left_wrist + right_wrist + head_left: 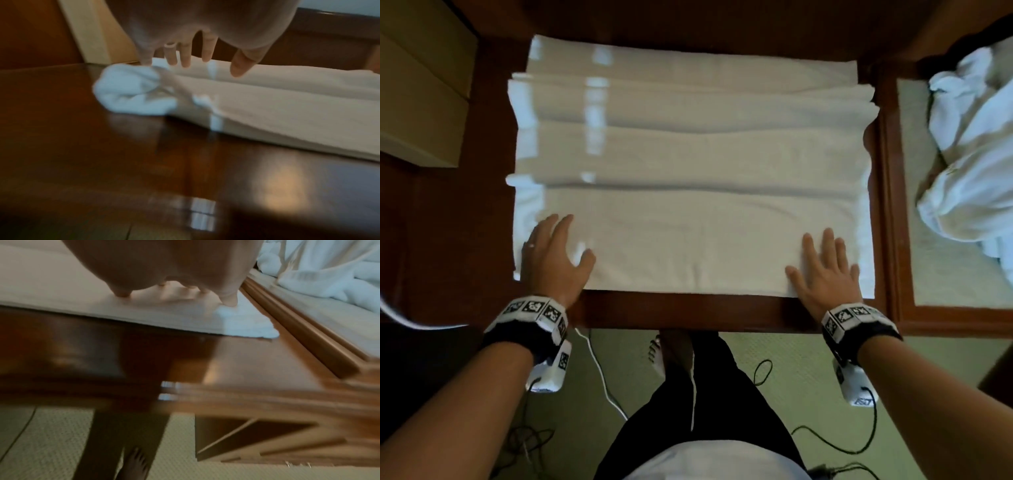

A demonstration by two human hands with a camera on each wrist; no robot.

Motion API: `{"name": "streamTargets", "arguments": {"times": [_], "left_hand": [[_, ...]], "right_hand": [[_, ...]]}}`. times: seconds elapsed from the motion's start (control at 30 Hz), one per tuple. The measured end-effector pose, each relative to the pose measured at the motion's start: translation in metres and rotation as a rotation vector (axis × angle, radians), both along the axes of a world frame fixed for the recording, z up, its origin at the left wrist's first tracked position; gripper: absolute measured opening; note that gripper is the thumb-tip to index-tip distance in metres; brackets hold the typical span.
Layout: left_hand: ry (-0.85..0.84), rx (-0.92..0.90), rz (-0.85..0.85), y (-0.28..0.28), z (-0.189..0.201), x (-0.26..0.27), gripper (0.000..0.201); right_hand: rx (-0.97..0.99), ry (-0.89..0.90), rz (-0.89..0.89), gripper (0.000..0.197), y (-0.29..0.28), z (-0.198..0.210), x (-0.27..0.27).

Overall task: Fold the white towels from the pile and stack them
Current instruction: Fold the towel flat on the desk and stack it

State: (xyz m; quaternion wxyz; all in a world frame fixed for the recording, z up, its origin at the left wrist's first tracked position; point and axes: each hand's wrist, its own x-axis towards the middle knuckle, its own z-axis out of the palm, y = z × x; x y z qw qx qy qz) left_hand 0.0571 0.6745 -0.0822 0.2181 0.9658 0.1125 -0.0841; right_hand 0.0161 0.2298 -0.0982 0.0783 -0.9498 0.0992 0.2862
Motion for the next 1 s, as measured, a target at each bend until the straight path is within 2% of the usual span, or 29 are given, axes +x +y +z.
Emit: {"name": "streamTargets", "arguments": {"times": [0.07,0.13,0.23,0.3,0.4,0.6,0.7,0.87,0.93,1.0], "left_hand": [[-0.030,0.015,0.070,0.018,0.003,-0.035,0.057],[0.058,0.070,0.076,0.037,0.002,-0.059,0.055],[0.151,0.122,0.054,0.060,-0.003,-0.072,0.048],[0.102,0.152,0.013,0.069,-0.005,-0.070,0.037],[0.031,0.165,0.005,0.076,-0.002,-0.062,0.020],[-0.273,0.100,0.122,0.084,0.016,-0.068,0.014],[-0.232,0.134,0.124,0.090,0.015,-0.077,0.017],[0.081,0.298,-0.013,0.106,-0.001,-0.092,0.019],[0.150,0.264,-0.045,0.110,-0.004,-0.093,0.034],[0.163,0.264,-0.097,0.104,-0.002,-0.092,0.060]], "right_hand": [[-0.026,0.002,-0.018,0.071,0.004,-0.001,-0.018],[-0.038,-0.039,-0.011,0.068,0.016,0.000,-0.022],[0.027,-0.143,0.113,0.065,0.053,0.002,-0.016],[0.079,-0.172,0.213,0.065,0.084,0.002,-0.011],[0.102,-0.120,0.302,0.065,0.116,-0.002,-0.007],[0.078,-0.089,0.304,0.070,0.118,-0.006,-0.016],[0.087,-0.076,0.312,0.071,0.115,-0.006,-0.019],[0.099,-0.086,0.318,0.072,0.116,-0.006,-0.018],[0.130,-0.115,0.299,0.073,0.114,-0.005,-0.018],[0.161,-0.211,0.237,0.070,0.109,-0.003,-0.018]]}}
